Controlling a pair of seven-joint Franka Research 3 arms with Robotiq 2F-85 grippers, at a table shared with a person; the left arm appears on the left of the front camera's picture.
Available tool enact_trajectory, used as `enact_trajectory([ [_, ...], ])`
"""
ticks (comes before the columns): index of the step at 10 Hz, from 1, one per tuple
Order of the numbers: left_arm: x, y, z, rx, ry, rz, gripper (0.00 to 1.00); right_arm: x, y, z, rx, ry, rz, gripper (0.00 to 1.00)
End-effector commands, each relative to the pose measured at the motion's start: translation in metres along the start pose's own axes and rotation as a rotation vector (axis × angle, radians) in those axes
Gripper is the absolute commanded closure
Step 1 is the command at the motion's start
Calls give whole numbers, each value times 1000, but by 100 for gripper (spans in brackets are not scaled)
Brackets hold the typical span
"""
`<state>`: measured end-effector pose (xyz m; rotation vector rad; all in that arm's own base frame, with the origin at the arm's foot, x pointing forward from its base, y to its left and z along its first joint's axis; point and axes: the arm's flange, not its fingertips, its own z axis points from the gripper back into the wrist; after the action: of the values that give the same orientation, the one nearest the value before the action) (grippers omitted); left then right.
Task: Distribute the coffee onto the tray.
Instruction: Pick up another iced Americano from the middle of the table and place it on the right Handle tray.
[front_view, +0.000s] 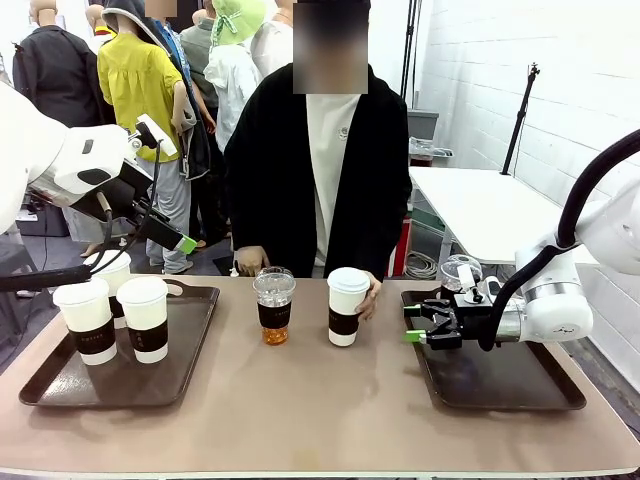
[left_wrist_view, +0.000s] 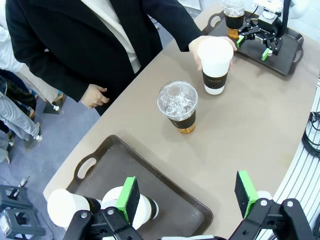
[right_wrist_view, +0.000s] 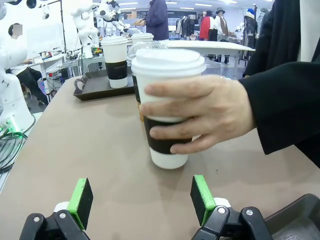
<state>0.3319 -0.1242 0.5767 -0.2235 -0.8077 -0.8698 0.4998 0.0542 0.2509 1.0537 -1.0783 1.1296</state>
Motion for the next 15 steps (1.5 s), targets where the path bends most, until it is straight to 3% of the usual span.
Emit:
enact_trajectory([
  [1,0,1,-1,-2,-1,3,0,-1,1,-1,6,3,0,0],
  [15,0,1,-1,-2,-1,3,0,-1,1,-1,6,3,0,0],
])
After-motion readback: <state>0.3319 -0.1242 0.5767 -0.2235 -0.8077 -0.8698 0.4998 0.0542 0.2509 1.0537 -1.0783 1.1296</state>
